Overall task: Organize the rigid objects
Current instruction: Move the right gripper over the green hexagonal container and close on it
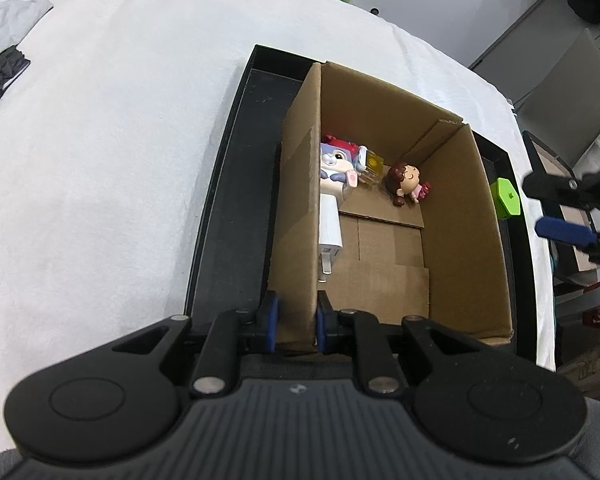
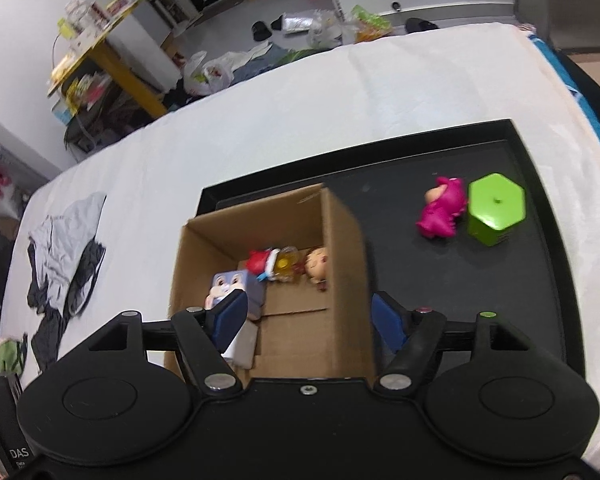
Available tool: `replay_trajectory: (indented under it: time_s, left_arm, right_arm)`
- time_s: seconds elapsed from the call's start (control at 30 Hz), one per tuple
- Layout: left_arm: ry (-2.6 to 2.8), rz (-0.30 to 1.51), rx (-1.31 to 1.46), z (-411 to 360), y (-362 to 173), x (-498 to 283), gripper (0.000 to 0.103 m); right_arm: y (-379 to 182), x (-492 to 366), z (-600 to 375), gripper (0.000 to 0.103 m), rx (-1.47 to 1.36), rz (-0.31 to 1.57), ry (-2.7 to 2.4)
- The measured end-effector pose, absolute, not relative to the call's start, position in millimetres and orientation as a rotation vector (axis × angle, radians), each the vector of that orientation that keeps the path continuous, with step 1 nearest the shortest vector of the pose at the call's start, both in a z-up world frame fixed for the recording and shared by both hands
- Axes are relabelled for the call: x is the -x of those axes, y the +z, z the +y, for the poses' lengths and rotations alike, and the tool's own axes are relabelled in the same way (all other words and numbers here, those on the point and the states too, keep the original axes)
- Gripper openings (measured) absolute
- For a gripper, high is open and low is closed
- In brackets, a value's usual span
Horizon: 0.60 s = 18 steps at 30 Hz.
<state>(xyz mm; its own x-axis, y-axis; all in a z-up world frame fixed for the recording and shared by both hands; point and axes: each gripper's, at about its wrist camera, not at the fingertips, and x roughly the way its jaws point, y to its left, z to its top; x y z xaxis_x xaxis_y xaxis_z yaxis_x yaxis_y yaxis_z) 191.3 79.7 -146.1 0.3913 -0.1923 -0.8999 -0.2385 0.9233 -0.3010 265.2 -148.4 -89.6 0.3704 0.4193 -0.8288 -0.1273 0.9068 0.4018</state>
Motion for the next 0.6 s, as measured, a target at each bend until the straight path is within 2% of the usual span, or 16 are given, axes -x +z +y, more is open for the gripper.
replay_trajectory:
  time_s: [0.6]
  left_arm:
    - [0.089, 1.205, 0.368, 69, -146, -197, 0.017]
  right_arm:
    - [-131, -268, -245, 0.07, -0.457, 1.164, 0.228]
